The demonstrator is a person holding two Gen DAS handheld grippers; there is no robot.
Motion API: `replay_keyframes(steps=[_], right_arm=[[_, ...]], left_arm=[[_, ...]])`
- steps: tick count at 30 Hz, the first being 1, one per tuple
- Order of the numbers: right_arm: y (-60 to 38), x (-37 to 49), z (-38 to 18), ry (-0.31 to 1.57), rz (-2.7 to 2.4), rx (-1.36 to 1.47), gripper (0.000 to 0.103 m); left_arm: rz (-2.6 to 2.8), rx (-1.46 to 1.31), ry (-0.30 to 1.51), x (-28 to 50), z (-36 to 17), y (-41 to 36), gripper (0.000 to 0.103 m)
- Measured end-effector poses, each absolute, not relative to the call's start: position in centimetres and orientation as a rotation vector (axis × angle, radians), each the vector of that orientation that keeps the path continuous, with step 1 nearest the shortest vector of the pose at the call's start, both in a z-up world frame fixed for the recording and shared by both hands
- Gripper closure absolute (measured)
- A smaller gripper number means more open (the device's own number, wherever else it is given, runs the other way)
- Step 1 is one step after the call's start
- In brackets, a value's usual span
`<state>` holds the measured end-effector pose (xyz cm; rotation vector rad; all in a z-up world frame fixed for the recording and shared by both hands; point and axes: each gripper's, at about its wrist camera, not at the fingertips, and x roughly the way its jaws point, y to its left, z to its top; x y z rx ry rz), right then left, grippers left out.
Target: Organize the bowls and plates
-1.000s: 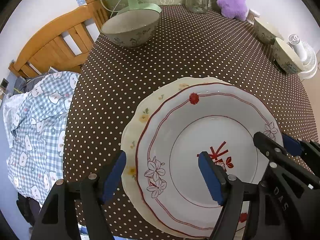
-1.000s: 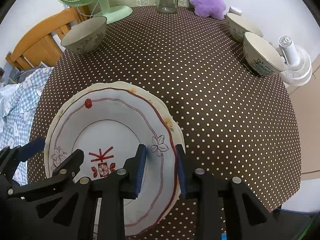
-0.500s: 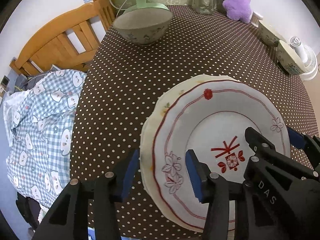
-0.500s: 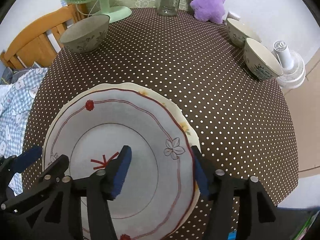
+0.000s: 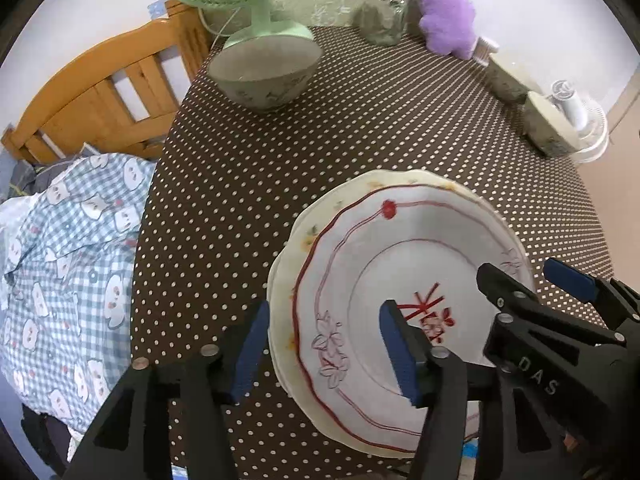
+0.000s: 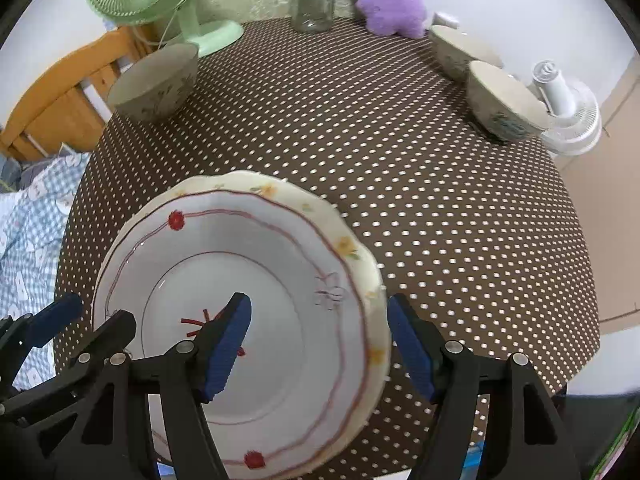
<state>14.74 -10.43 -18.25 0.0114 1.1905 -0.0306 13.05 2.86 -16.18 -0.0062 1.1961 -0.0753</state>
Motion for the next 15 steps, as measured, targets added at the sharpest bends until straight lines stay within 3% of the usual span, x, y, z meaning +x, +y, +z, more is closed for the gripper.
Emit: replay_keyframes(steps=[5,15], right_arm=[[-11.3,14.1,-15.5,1.133,-0.056,0.025,0.030],[-13.3,14.2,-10.5,1.054,-0.050,0.147,0.030]], left_arm=[[-0.115,-0.035,1.156,13.3,-14.4,3.0,0.028],[-0.132,-0.034,1.062,14.0,-10.2,2.8,0.019]])
